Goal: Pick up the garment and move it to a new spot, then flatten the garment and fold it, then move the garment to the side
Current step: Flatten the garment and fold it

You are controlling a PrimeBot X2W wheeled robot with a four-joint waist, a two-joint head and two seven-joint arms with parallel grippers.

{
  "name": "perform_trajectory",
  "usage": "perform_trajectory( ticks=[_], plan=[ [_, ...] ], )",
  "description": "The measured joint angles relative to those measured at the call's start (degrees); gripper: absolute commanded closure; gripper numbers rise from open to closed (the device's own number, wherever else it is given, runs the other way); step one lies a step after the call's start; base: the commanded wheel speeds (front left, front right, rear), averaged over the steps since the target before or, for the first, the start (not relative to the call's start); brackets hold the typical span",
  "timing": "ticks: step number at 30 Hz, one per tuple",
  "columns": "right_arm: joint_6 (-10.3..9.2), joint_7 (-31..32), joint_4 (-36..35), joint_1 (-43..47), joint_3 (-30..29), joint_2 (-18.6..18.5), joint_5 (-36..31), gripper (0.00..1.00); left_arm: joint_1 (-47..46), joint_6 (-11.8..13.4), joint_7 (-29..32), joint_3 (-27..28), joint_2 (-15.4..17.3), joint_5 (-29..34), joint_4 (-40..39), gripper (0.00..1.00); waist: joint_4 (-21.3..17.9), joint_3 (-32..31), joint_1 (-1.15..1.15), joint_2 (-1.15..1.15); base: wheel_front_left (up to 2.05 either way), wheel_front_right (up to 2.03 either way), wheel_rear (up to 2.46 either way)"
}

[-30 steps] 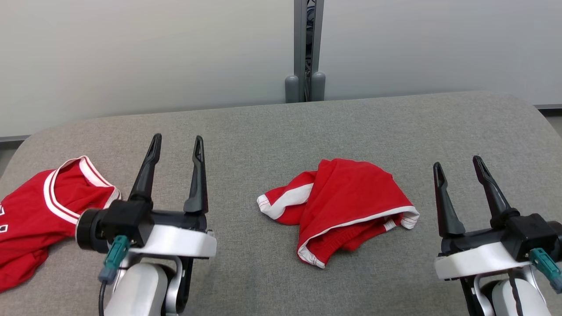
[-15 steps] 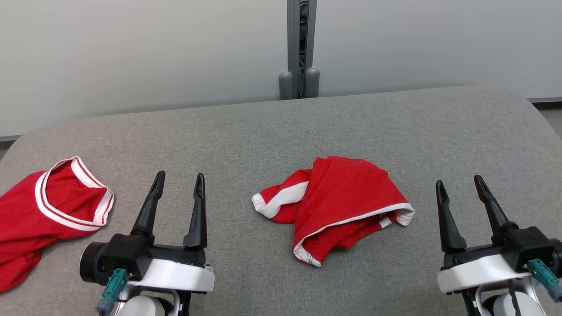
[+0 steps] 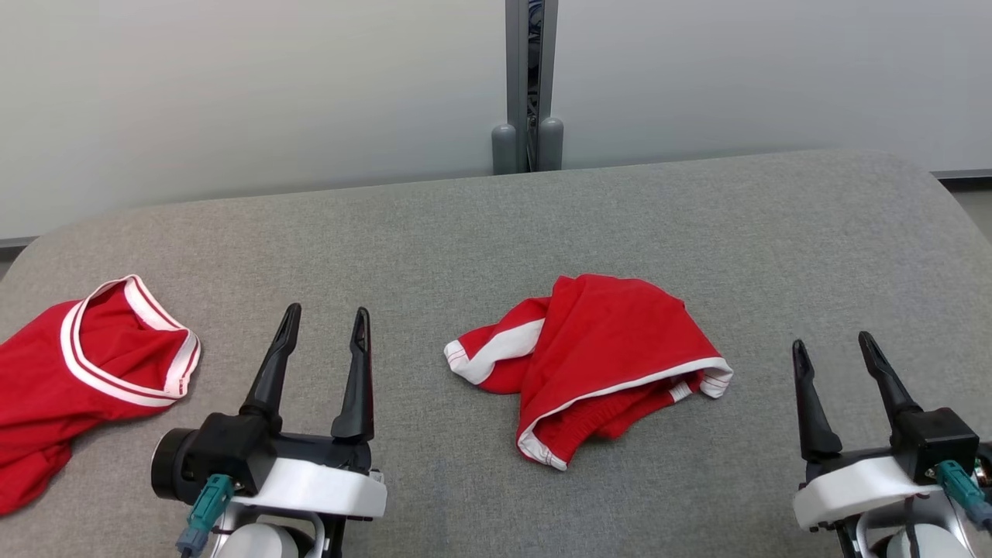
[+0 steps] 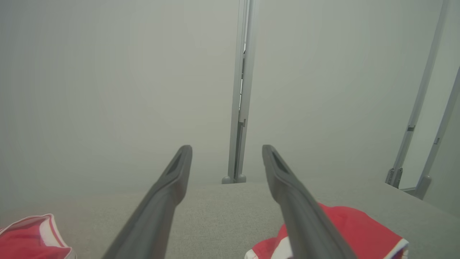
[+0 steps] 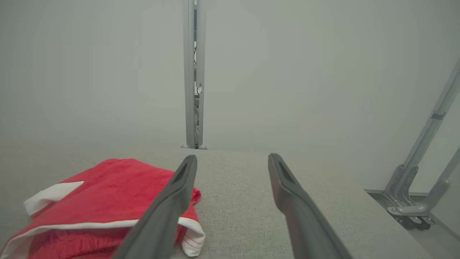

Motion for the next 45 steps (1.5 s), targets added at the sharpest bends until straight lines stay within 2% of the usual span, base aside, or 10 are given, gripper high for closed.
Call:
perform_trajectory(
  ticks=[12,24,31,35,36,37,38,39,45],
  plan=[
    [0.0,5.49,14.74,-6.08,-0.47,-3.38,-4.23,0.0,-1.42,-0.18,0.0,-1.87,-0.01,-0.7,0.99,0.0,1.04,3.53,0.0,0.0,0.0,0.0,0.0],
    [0.0,5.47,27.27,-14.75,9.05,-7.57,2.01,0.0,-4.85,-0.44,0.0,-3.13,-0.01,-0.84,1.41,0.0,3.42,8.11,0.0,0.0,0.0,0.0,0.0],
    [0.0,4.44,31.31,-18.19,15.95,-8.81,6.51,0.0,-5.17,-0.41,0.0,-3.14,-0.01,-1.04,1.65,0.0,4.94,9.28,0.0,0.0,0.0,0.0,0.0],
    [0.0,3.46,33.32,-19.87,17.51,-9.78,7.83,0.0,-5.56,-0.42,0.0,-3.14,-0.02,-1.04,1.61,0.0,5.44,9.82,0.0,0.0,0.0,0.0,0.0],
    [0.0,3.34,33.82,-20.27,17.74,-9.8,7.84,0.02,-5.59,-0.43,0.0,-3.18,-0.02,-1.04,1.61,0.0,5.57,9.91,0.0,0.0,0.0,0.0,0.0],
    [0.0,3.19,34.39,-20.7,17.96,-9.77,7.95,0.25,-5.65,-0.43,0.0,-3.22,-0.02,-1.04,1.63,0.0,5.71,10.0,0.0,0.0,0.0,0.0,0.0],
    [0.0,3.01,34.88,-21.12,18.13,-9.76,8.24,0.65,-5.71,-0.43,0.0,-3.21,-0.01,-1.03,1.63,0.0,5.83,10.09,0.0,0.0,0.0,0.0,0.0],
    [0.0,2.92,35.31,-21.52,18.29,-9.78,8.29,1.0,-5.78,-0.43,0.0,-3.22,-0.01,-1.04,1.65,0.0,5.94,10.17,0.0,0.0,0.0,0.0,0.0],
    [0.0,1.53,37.33,-23.31,17.35,-9.85,7.42,1.0,-6.05,-0.33,0.0,-3.22,-0.02,-1.01,1.8,0.0,6.06,9.95,0.0,0.0,0.0,0.0,0.0]
  ],
)
